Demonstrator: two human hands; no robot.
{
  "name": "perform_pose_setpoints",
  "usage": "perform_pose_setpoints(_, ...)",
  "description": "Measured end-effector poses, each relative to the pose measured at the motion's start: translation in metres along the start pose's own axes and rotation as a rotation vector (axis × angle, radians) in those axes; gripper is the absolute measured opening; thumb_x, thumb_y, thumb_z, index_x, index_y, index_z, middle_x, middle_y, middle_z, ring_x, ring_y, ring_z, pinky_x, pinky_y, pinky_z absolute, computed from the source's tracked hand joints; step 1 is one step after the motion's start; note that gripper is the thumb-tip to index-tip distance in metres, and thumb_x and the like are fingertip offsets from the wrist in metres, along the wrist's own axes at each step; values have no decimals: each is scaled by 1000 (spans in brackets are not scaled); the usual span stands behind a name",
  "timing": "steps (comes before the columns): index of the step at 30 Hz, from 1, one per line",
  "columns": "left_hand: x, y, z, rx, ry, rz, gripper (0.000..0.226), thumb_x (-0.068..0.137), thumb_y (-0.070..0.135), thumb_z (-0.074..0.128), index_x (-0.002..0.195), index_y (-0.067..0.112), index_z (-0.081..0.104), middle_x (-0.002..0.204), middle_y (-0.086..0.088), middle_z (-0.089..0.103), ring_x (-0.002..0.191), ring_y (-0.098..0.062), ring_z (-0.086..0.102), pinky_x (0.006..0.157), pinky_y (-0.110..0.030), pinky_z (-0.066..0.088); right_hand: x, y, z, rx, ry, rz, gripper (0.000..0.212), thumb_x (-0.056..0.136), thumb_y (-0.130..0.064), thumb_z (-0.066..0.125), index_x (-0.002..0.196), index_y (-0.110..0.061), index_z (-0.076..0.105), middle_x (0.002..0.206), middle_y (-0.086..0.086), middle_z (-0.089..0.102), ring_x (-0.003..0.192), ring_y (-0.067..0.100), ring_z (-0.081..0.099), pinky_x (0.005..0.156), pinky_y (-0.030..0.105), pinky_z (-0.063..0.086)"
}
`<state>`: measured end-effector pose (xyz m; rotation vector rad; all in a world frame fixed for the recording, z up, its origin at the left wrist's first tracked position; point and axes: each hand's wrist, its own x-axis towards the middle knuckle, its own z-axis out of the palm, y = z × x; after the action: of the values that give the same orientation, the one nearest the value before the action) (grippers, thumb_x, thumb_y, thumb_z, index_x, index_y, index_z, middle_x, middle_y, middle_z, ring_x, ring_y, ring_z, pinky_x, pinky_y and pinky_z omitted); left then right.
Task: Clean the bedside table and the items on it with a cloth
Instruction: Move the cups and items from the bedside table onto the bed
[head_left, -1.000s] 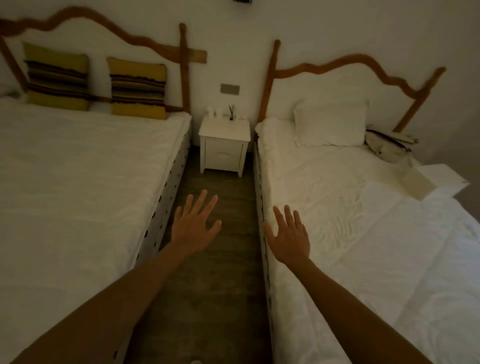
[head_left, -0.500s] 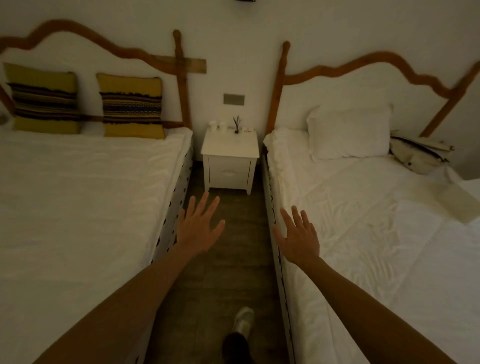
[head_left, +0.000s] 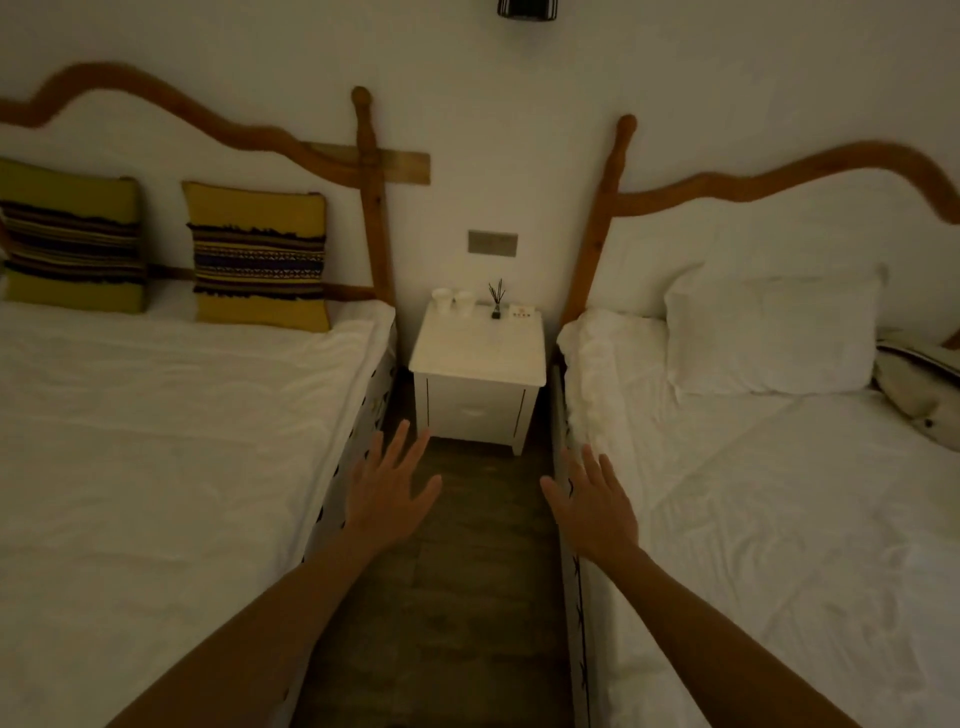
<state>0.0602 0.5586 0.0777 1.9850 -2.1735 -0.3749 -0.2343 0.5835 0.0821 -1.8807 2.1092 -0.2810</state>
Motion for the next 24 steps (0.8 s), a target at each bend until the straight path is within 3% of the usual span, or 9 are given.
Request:
perform_pose_setpoints(6, 105, -28, 14, -31, -58, -113, 75, 95, 69, 29, 155, 43, -7, 167, 3, -9, 154, -32, -1, 121, -57, 9, 117, -13, 13, -18, -70, -21, 75, 93, -75, 14, 158, -38, 6, 168, 0, 6, 155, 25, 2, 124, 48, 14)
perform_pose_setpoints(20, 415, -132, 19, -76, -131, -161, 75, 97, 60, 38, 157, 40, -4, 168, 4, -6, 154, -32, 2, 120, -55, 21, 447, -108, 38, 100, -205, -3, 66, 102, -56, 33, 159, -29, 14, 168, 1, 8, 155, 25, 5, 125, 49, 10)
perform_pose_setpoints(24, 476, -157, 18, -81, -163, -208, 75, 99, 57, 36, 157, 38, -7, 168, 5, -9, 154, -33, 0, 121, -52, 21, 503, -124, 44, 161, -224, 25, 64, 104, -48, 40, 159, -22, 19, 168, 3, 9, 155, 23, 8, 125, 45, 12)
